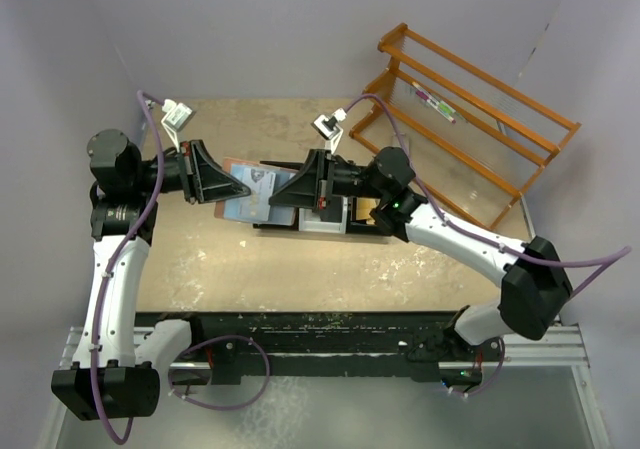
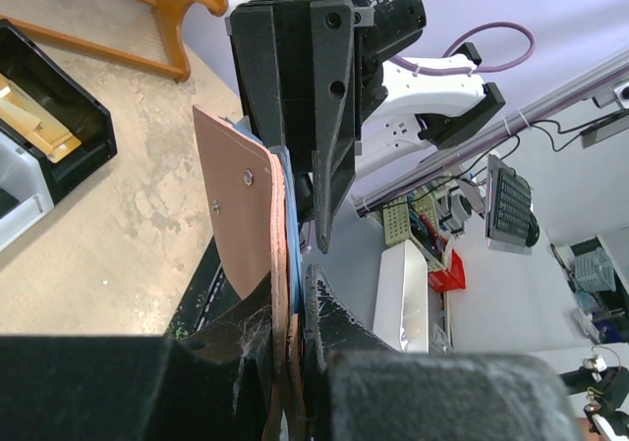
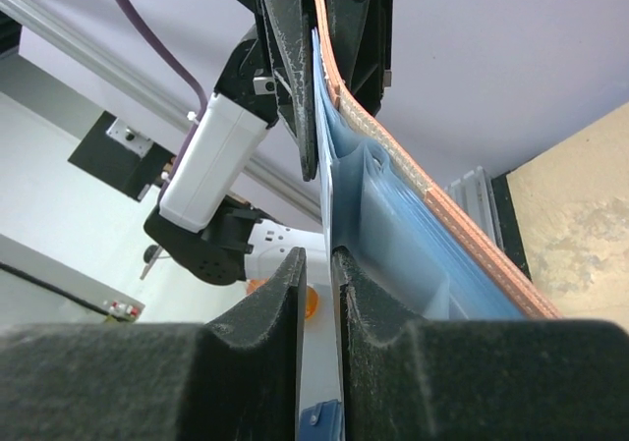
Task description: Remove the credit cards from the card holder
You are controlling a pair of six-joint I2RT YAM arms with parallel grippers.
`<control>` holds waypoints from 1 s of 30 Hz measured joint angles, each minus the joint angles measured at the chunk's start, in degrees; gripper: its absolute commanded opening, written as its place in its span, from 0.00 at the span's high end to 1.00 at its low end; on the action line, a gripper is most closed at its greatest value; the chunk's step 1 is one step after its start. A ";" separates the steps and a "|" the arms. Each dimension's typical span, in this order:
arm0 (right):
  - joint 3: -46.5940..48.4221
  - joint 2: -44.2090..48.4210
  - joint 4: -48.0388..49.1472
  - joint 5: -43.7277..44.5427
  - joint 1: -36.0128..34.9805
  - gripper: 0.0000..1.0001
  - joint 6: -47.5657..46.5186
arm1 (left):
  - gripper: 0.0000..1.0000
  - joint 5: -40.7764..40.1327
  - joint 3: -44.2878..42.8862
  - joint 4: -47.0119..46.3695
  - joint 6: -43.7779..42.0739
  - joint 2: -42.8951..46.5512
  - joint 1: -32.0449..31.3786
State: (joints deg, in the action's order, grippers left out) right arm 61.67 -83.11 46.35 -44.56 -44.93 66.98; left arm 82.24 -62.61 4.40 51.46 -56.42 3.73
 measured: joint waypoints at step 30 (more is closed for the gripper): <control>-5.95 0.15 6.23 -1.51 4.13 1.00 4.94 | 1.00 -0.11 -1.22 1.92 -2.51 -0.96 0.02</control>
State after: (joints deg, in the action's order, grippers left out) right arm 55.72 -82.96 52.58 -46.06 -40.80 71.92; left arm 82.13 -63.83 6.33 48.95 -57.39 3.75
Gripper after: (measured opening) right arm 0.005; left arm 0.136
